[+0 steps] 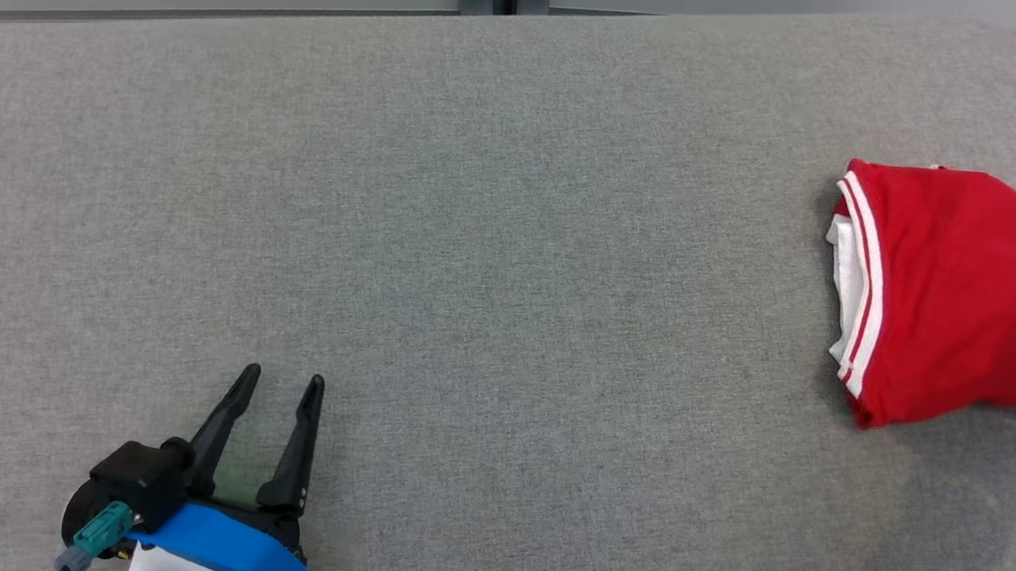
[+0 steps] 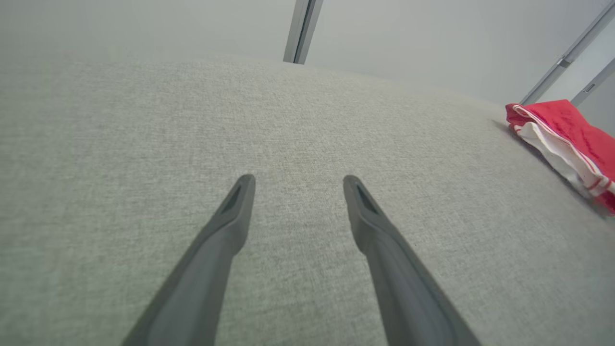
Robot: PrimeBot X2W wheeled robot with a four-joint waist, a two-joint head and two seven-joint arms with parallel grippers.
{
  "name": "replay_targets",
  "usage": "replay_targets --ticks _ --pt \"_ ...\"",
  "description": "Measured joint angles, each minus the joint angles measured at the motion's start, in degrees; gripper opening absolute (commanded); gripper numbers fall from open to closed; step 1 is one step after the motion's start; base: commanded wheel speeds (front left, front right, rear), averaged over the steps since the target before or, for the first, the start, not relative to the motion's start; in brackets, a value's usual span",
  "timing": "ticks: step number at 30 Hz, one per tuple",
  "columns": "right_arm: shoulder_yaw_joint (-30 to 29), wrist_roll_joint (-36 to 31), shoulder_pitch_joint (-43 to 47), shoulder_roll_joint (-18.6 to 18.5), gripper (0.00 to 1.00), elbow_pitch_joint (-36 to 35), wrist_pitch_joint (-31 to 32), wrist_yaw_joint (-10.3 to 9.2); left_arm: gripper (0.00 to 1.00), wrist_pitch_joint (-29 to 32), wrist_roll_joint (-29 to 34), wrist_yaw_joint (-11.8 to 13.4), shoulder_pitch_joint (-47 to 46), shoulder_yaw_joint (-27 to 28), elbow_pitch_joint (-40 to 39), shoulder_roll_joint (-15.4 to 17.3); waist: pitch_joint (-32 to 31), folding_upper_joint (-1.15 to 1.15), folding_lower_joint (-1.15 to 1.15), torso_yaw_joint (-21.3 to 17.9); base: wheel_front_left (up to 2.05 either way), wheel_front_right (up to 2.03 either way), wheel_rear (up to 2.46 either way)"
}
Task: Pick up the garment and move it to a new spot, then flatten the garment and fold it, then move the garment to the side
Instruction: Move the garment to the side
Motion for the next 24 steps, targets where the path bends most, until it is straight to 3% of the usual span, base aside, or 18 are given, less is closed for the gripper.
replay_targets --ticks 5,9,16,24 --pt "6.1 6.6 -0.2 0.0 1.0 4.5 -6.3 0.0 1.0 0.0 0.4 0.0 -0.3 2.8 1.0 -0.8 -1.1 0.0 -0.01 0.7 0.0 0.0 0.0" --pt "13.9 16.9 2.6 0.0 1.0 7.6 -8.2 0.0 1.0 0.0 1.7 0.0 -0.4 5.5 1.8 -2.4 -3.2 0.0 -0.01 1.7 0.0 0.0 0.0" --pt "26.9 32.9 15.7 0.1 1.0 2.4 -8.4 0.0 1.0 0.0 5.9 0.0 -0.4 12.1 2.4 -5.7 -6.4 0.0 -0.02 5.5 0.0 0.0 0.0" --pt "34.5 37.8 24.1 0.2 1.0 2.9 -8.4 0.0 1.0 0.0 10.5 0.0 0.7 15.2 5.5 -7.3 -9.9 0.0 -0.02 9.1 0.0 0.0 0.0"
